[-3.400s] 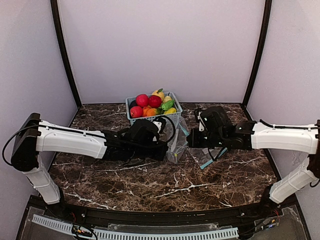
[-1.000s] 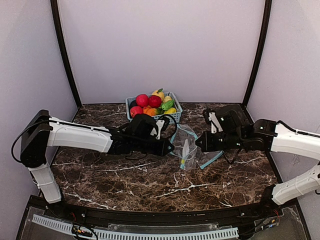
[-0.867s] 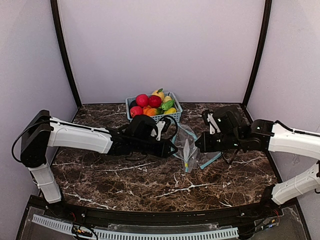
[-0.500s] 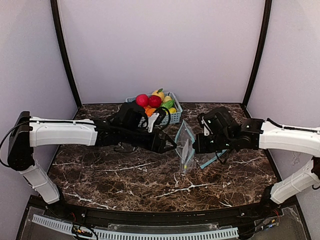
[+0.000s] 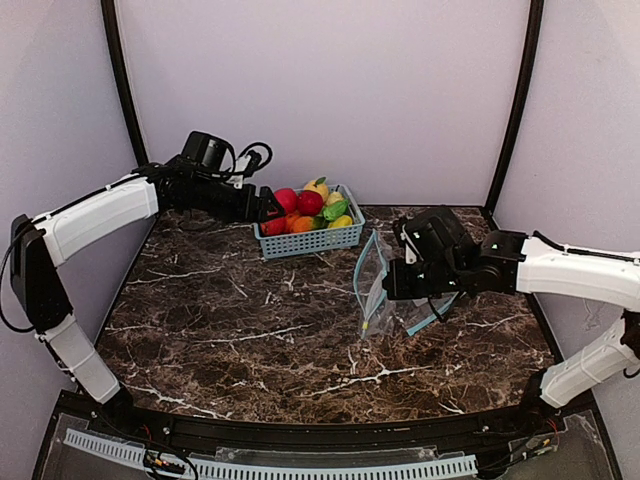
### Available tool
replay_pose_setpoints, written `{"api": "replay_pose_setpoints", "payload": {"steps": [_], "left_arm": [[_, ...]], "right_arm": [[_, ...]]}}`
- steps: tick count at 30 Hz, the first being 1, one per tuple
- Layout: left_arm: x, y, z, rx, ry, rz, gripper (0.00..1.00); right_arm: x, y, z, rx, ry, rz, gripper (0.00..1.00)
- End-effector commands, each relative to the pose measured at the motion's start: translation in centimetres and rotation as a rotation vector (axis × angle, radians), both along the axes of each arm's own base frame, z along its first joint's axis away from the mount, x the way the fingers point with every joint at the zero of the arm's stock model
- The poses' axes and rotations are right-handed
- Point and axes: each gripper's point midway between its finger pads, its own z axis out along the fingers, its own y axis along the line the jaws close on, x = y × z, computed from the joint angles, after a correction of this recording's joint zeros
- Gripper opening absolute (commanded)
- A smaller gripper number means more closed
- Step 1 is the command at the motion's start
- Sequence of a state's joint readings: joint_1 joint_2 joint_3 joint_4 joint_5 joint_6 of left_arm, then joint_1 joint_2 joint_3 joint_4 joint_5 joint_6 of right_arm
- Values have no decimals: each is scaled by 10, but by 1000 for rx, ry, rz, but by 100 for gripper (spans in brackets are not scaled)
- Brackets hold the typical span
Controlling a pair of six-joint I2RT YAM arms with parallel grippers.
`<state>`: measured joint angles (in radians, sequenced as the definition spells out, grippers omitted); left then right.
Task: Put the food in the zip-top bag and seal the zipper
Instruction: Adjust the zipper food storage bag at the center of the board, then adjust the bin at the corner of the board.
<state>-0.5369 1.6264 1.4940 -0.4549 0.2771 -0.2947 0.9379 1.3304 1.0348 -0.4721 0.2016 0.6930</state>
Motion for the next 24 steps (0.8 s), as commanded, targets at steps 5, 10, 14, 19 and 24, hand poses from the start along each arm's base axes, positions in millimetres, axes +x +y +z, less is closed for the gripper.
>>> {"api": "replay_pose_setpoints", "payload": {"steps": [5,10,14,19,24], "left_arm": [[75,58,-18,165,20,92,86],[118,64,-48,217,41,80,86],[142,59,-66,250,28,51,85],[160,54,-88,270,53,39,85],[163,51,-91,276,52,9,87]], "right_arm": [[5,9,8,12,-20,5,0],[5,11,7,16,-16,2,0],[5,11,6,20,-12,1,0],[5,14,3,27,0,6,0],[4,17,0,32,5,12,0]]}}
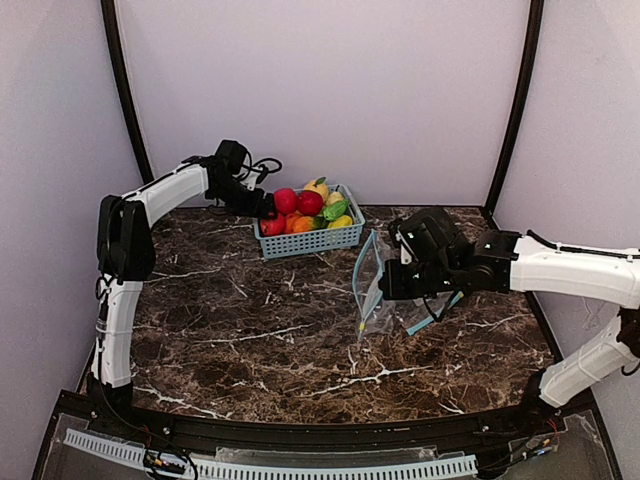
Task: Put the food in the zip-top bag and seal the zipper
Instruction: Adjust the bin at the corner of the board.
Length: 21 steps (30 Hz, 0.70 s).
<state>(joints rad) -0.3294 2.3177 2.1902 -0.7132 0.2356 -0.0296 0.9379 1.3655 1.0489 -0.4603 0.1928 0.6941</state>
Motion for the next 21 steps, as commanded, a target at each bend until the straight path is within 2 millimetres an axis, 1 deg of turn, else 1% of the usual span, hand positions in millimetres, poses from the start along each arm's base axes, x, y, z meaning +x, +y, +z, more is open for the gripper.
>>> {"api": "replay_pose_setpoints", "payload": {"steps": [1,3,6,8,11,15,16,19,21], "left_arm": [[-3,-1,21,12,-20,-42,88],[-4,-1,20,16,-15,-36,90],[-7,-3,20,20,-5,-36,96],[-12,-9,21,14,6,-53,98],[-23,-27,20,-20,30,-84,96],[-31,-53,21,-78,43,-102,97],[-31,-56,21,-88,44,-105,97],[-30,-55,22,-91,49,-79,99],[-23,-45,26,-79,31,-37,99]], "right_arm": [[1,11,5,36,-6,9,0],[1,12,4,37,-4,14,0],[2,14,4,41,-4,17,0],[2,14,4,44,-4,18,0],[1,13,4,48,-2,14,0],[0,11,5,54,-4,7,0],[-1,10,5,54,-3,5,0],[-2,7,5,62,-3,-3,0],[-3,6,6,66,-4,-4,0]]}}
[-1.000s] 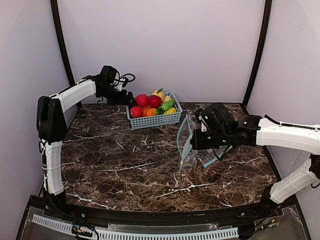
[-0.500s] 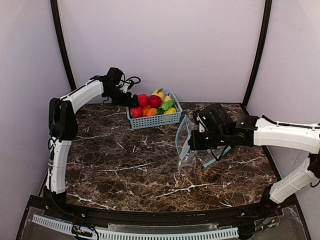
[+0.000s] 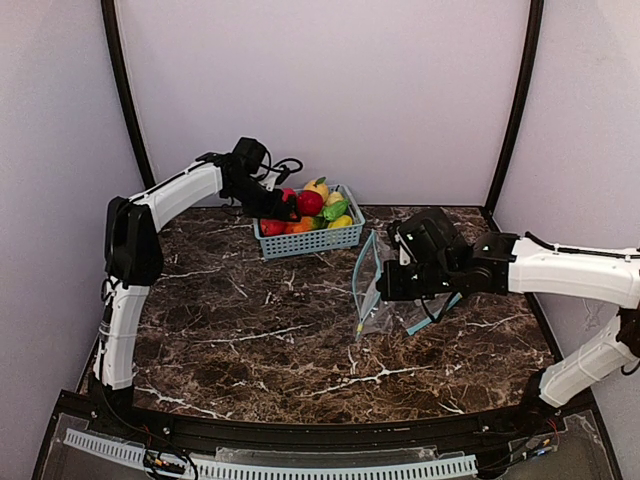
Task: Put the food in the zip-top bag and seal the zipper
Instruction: Adjust the bin at the corner of the board.
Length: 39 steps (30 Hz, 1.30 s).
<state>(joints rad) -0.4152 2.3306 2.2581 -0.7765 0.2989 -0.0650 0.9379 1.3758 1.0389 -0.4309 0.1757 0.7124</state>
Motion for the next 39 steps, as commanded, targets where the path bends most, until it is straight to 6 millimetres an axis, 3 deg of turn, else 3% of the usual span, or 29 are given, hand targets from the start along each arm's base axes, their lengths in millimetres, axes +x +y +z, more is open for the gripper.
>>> {"api": "replay_pose_setpoints", "payload": {"steps": [1,5,9,12,18,25,31,35,39], "left_arm": [[10,14,18,-20,-25,77,99],[27,37,26,-47,-50,117,99],[30,50,7,8,-34,90,99],[33,51,-6,22,-22,75,99],[43,41,-1,-32,-42,58,98],[42,29,-2,-102,-2,63,95],[48,53,-7,-40,14,184,92],[52,56,17,-72,-42,228,90],[60,65,44,-123,-96,296,80]], "right_arm": [[-3,0,10,45,-18,-7,0],[-4,-6,16,55,-34,-22,0],[-4,-9,17,56,-38,-37,0],[-4,-7,16,55,-30,-36,0],[-4,-2,13,67,-12,-27,0],[-4,-2,15,72,-15,-30,0],[-5,-3,18,81,-20,-30,0],[-7,-8,18,84,-22,-41,0],[-8,-10,18,86,-23,-46,0]]}}
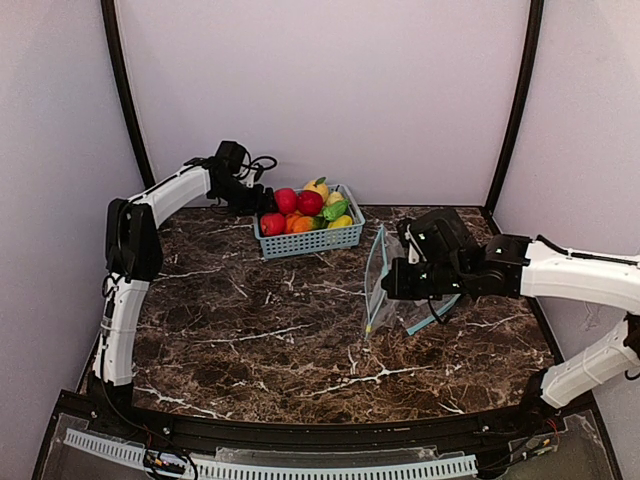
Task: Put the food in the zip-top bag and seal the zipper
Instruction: Adjust the bin at the corner of the board.
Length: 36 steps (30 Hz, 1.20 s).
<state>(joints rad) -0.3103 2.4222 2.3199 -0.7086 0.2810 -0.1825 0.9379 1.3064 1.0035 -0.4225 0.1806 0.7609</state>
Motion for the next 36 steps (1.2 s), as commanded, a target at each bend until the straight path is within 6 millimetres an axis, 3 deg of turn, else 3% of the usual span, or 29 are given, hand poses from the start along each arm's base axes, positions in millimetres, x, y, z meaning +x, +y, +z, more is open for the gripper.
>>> {"api": "replay_pose_setpoints", "payload": {"steps": [1,6,15,22,30,36], "left_arm": [[10,19,65,-85,-107,111,77],[15,38,46,-130,-59,164,72],[18,30,11,-207,6,153,70],[21,20,-7,-260,55,131,52],[23,22,-11,-290,91,171,40],[22,23,-13,-316,122,186,23]], "right_arm": [[-3,-2,7,29,-20,-10,0],[-3,-4,10,31,-28,-14,0],[-3,-2,8,33,-22,-12,0],[-4,-3,9,41,-21,-15,0],[-4,-2,10,47,-18,-13,0],[-5,-3,8,51,-16,-15,0]]}}
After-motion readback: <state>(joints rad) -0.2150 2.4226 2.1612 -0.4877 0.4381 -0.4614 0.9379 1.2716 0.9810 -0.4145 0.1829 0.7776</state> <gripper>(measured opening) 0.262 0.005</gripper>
